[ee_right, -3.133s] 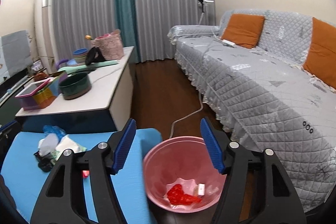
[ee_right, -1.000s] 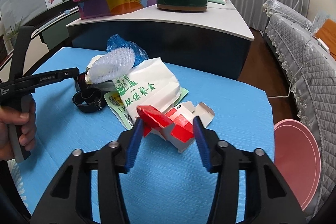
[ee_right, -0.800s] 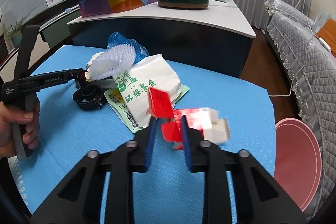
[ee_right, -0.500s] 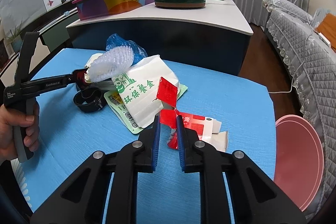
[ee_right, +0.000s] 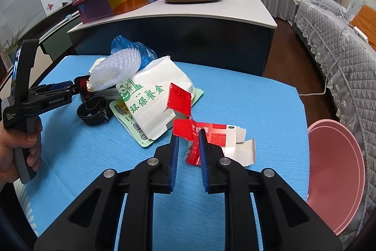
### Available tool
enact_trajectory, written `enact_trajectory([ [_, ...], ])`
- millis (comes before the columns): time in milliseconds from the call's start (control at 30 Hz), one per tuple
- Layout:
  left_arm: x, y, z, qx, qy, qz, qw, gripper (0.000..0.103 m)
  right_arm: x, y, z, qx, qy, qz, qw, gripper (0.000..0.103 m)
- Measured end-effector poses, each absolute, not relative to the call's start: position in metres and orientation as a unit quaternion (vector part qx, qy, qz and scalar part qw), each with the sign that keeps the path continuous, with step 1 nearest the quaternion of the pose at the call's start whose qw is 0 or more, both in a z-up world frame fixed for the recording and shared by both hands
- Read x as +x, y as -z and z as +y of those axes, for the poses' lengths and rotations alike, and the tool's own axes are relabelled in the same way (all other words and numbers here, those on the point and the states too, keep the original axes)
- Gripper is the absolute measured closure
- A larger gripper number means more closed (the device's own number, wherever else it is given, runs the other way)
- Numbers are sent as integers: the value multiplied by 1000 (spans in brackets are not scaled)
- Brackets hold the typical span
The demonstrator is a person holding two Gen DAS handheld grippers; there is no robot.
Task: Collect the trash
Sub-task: 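Grasp the red-and-white carton with the right tool, then grasp the black-and-red snack wrapper with the left tool while the right tool holds the carton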
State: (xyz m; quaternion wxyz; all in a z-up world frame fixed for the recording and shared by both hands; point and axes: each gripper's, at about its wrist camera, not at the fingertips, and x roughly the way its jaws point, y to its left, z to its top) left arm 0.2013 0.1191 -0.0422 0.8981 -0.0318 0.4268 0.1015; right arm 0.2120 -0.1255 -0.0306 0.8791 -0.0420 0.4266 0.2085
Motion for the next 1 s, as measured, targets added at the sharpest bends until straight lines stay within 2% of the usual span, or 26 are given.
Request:
enact_trajectory([
  [167, 205, 42, 121, -29, -97, 424, 900, 55, 214, 31, -128, -32, -210, 430, 878, 85],
  [233, 207, 41, 122, -31, -93, 424, 900, 63, 213, 32, -128, -33, -212, 430, 877, 87],
  [300, 208, 42, 124, -36, -87, 427, 899, 78, 213, 31, -128, -34, -214, 428, 878, 88],
  [433, 205, 39, 126, -45, -86, 422, 901, 90, 212, 28, -130, -31, -212, 424, 880, 96],
  [567, 201, 33, 129, -53, -89, 416, 904, 101, 211, 23, -134, -22, -208, 418, 884, 97],
  [1000, 184, 24, 146, -91, -99, 411, 902, 101, 202, 4, -149, 4, -202, 402, 893, 98],
])
